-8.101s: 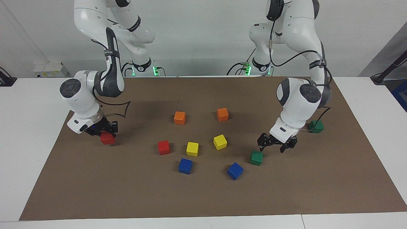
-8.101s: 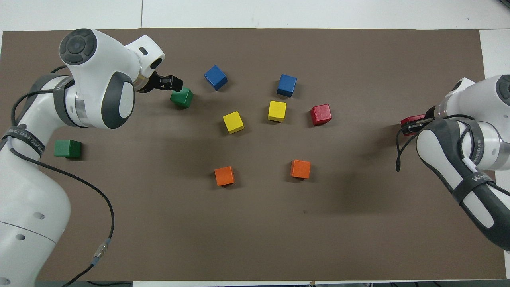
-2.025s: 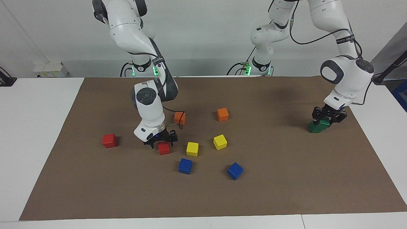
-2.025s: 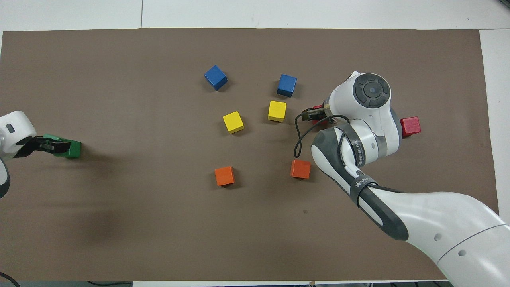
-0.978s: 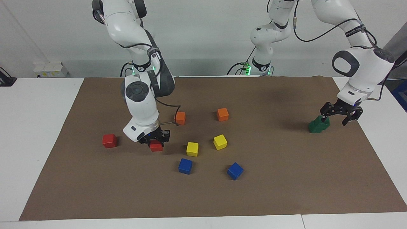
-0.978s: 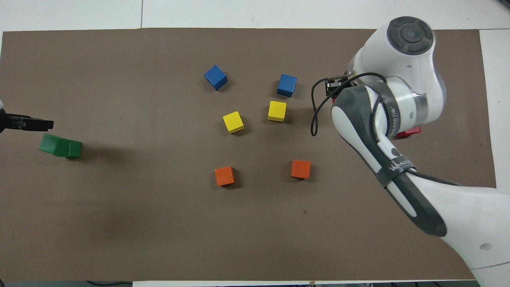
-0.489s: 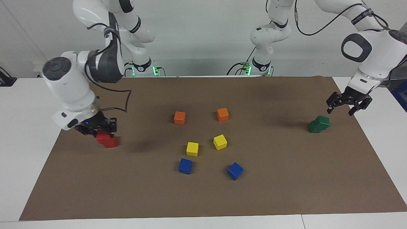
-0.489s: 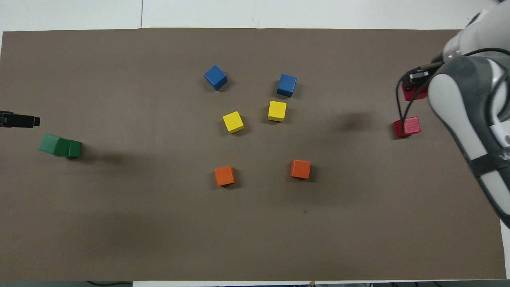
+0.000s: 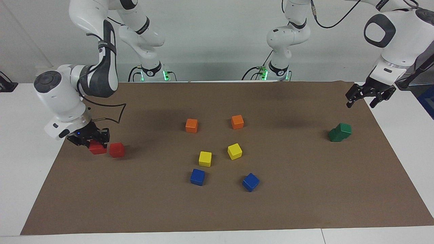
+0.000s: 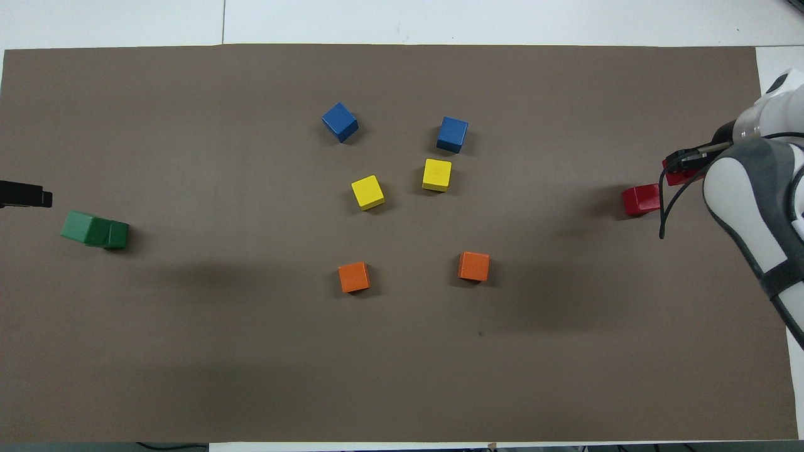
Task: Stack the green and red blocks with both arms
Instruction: 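Carry the red cube over red with the right gripper while the left gripper withdraws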
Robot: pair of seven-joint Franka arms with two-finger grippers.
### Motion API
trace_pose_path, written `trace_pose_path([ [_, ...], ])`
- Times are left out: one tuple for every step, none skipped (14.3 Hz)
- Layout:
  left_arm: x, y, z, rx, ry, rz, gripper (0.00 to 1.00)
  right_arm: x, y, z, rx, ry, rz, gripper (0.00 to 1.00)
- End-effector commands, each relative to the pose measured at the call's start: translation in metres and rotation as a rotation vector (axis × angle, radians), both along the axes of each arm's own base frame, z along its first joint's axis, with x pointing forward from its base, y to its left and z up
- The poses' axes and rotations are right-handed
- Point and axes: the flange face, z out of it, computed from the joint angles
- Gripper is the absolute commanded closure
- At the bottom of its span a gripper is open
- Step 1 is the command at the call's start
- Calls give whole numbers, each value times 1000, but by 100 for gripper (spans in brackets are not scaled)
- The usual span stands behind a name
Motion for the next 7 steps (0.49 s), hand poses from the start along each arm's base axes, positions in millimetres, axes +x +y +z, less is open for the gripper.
trace_pose_path([
  [-2, -3, 3, 13, 33, 31, 0, -22, 4, -3, 8, -2, -28, 100],
  [-3, -5, 7, 11, 40, 51, 0, -24, 4, -6, 8, 2, -28, 100],
  [-3, -12, 11, 8, 50, 60, 0, -27, 5, -9, 8, 4, -33, 100],
  [-3, -18, 16, 7, 54, 64, 0, -31, 5, -13, 8, -7, -39, 100],
  [-3, -24, 17, 6, 63, 63, 0, -34, 6, -18, 14, -20, -40, 100],
  [-4, -26, 19, 4, 74, 64, 0, -34, 6, -20, 16, -25, -42, 100],
  [-6, -28, 19, 2, 87, 59, 0, -34, 6, -21, 16, -27, -41, 100],
])
